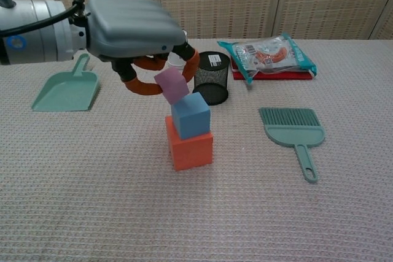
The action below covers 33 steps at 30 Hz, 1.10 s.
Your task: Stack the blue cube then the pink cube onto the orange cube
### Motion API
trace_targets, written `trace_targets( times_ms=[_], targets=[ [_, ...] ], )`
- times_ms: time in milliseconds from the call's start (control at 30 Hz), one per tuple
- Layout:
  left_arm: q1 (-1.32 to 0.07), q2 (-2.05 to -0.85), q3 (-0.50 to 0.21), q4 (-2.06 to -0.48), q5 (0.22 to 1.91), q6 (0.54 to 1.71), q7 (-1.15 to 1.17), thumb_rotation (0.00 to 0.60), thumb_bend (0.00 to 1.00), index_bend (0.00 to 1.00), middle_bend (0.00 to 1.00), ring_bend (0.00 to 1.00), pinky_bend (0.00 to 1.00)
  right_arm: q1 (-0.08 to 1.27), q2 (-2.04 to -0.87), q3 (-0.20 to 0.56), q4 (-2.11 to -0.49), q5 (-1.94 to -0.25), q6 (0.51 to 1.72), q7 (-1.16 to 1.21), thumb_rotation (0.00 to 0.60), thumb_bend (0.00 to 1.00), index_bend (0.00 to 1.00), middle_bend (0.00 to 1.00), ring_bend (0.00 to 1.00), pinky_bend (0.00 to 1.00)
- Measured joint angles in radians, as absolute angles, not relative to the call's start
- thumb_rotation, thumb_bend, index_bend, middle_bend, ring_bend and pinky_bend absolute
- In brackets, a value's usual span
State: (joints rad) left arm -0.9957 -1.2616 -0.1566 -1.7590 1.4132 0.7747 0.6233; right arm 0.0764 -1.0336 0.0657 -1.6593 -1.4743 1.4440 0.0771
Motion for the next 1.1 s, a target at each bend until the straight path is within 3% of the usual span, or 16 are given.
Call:
trace_targets(
  times_ms=[533,1100],
  targets=[
    [-1.057,-1.268,-0.156,-1.807,1.298,0.763,0.772,0.600,0.37,0.60,1.00,1.00,1.00,0.070,-1.028,0.056,-1.668,-1.487,1.450,0.071,0.600,0.09,0.00,0.00,0.00,0.00],
    [-1.105,-1.319,-0.127,-1.777,1.296,0.784,0.824,0.600,0.36,0.59,1.00,1.00,1.00,0.063,-1.021,0.051,-1.668,-1.503,1.464,0.086,0.600,0.09,0.00,0.00,0.00,0.00]
  ],
)
